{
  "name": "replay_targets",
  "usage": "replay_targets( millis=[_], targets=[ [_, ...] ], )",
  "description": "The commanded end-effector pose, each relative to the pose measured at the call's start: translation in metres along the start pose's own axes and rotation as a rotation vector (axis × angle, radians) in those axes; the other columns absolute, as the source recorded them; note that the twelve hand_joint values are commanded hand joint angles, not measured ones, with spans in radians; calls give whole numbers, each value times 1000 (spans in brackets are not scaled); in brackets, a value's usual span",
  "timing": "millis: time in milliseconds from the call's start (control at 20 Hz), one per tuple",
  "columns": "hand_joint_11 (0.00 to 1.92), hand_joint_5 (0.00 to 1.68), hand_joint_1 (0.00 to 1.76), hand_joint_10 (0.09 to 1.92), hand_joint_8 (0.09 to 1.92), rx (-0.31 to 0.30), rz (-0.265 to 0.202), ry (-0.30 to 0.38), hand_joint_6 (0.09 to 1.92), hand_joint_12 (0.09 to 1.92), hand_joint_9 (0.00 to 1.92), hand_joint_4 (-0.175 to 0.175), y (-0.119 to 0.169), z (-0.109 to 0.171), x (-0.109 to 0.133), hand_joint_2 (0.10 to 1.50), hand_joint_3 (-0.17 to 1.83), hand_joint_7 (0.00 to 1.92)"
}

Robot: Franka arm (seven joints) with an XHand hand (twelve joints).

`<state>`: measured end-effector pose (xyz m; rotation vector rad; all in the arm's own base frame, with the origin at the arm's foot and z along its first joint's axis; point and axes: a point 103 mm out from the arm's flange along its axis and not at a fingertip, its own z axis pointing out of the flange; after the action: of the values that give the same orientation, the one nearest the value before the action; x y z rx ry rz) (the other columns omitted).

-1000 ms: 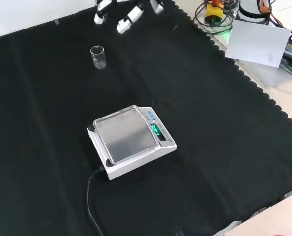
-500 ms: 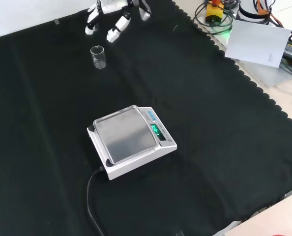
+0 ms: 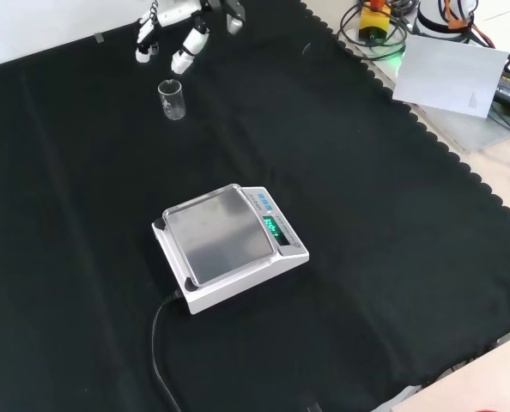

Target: Pick up the beaker.

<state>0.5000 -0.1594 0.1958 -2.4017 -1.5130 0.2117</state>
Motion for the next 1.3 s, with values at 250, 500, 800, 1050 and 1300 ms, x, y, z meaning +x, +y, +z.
replay_targets(
  millis=[250,500,800,1050,1300],
  targets=[
    [6,15,729,767,283,323,80,-32,87,1467,21,31,18,27,-25,882,-170,7],
    [0,0,634,470,87,342,72,-28,87,1382,0,44,14,33,-27,800,-144,0],
    [0,0,660,633,87,354,69,-41,87,1378,0,32,13,41,-27,817,-113,51],
    [0,0,687,642,87,386,76,-49,87,1386,0,34,22,50,-26,810,-113,55],
    [0,0,694,676,87,392,72,-50,87,1420,0,30,30,61,-22,809,-111,62]
  ],
)
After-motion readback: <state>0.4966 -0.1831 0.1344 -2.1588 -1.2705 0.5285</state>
